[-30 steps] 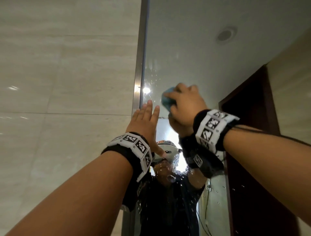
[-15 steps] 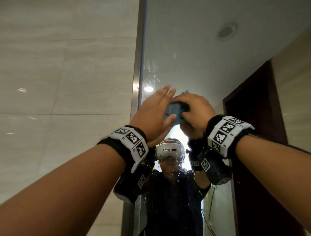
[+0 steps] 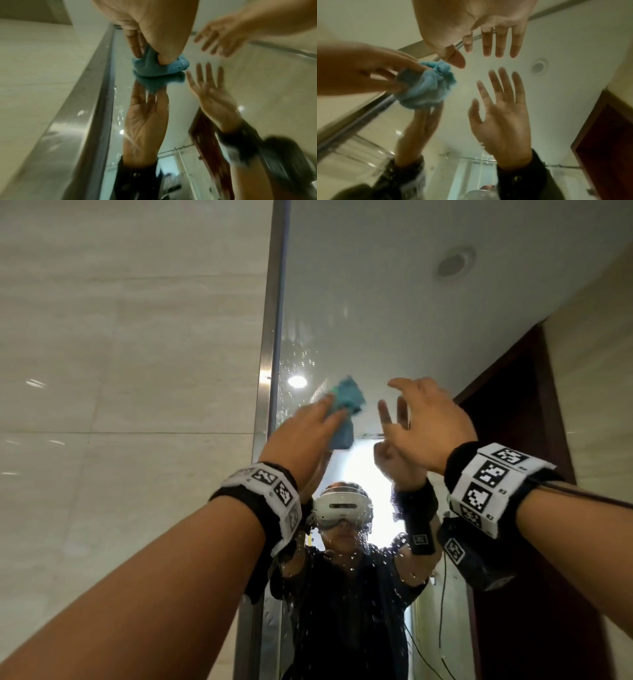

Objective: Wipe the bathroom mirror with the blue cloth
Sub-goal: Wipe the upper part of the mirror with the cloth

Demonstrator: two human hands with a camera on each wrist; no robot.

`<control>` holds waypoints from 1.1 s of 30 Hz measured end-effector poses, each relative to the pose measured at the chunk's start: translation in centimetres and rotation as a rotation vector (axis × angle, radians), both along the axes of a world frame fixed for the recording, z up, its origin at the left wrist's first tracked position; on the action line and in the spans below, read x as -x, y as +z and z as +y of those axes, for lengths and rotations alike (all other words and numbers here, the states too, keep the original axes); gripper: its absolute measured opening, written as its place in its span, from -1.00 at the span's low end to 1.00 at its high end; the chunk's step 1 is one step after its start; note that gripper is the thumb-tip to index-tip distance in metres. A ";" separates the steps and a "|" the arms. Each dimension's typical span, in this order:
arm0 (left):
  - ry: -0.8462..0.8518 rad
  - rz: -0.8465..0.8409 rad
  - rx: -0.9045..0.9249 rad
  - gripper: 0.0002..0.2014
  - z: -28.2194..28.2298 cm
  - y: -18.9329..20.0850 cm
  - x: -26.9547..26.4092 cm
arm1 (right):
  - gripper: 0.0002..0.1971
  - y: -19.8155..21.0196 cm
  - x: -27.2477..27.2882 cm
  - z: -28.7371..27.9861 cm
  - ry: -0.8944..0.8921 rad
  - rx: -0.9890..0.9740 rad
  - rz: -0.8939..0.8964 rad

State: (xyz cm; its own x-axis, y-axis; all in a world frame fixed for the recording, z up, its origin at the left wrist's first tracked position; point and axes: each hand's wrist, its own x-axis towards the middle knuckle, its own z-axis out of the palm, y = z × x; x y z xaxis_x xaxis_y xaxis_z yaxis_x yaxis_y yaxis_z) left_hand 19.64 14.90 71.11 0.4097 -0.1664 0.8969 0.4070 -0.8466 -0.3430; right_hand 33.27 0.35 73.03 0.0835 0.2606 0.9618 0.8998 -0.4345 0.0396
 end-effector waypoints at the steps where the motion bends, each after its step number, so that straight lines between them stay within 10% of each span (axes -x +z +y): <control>1: 0.000 -0.094 0.056 -0.52 0.2 0.9 0.4 | -0.36 0.2 -0.1 0.1 -0.054 0.033 -0.036; 8: -0.025 0.108 0.111 -0.39 -0.7 -0.8 -1.7 | -0.15 2.2 1.6 1.7 -0.156 0.181 0.024; 15: -0.019 -0.160 0.312 -0.33 0.9 6.5 0.3 | -0.14 1.3 1.3 2.6 -0.203 0.200 0.056; 33: -0.035 -0.055 0.175 -0.37 -1.0 4.7 -3.6 | -0.15 1.6 0.3 2.9 -0.202 0.192 0.017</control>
State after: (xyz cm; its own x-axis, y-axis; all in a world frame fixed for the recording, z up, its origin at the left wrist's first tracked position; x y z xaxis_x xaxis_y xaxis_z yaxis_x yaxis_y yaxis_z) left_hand 23.26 13.86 75.79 0.3556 -0.0191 0.9344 0.3907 -0.9052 -0.1672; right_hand 32.95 3.23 74.60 0.1682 0.4142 0.8945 0.7966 -0.5916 0.1241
